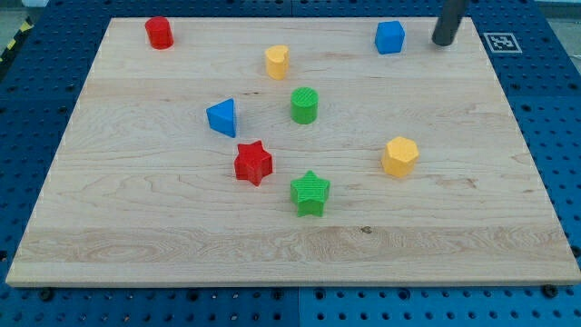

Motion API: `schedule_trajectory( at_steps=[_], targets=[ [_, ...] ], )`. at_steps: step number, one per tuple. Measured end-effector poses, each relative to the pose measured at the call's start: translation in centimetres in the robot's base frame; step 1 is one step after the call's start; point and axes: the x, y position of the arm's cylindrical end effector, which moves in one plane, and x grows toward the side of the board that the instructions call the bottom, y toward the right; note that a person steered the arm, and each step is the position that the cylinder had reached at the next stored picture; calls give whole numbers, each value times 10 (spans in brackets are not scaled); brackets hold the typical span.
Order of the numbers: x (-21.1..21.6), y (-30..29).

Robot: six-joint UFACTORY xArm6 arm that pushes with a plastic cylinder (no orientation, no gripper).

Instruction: Move the blue cube to top center

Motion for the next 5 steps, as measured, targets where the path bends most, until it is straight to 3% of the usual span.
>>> schedule_trajectory(
  at_steps=[2,5],
  targets=[
    [-1,-16],
    [3,-105]
  ],
)
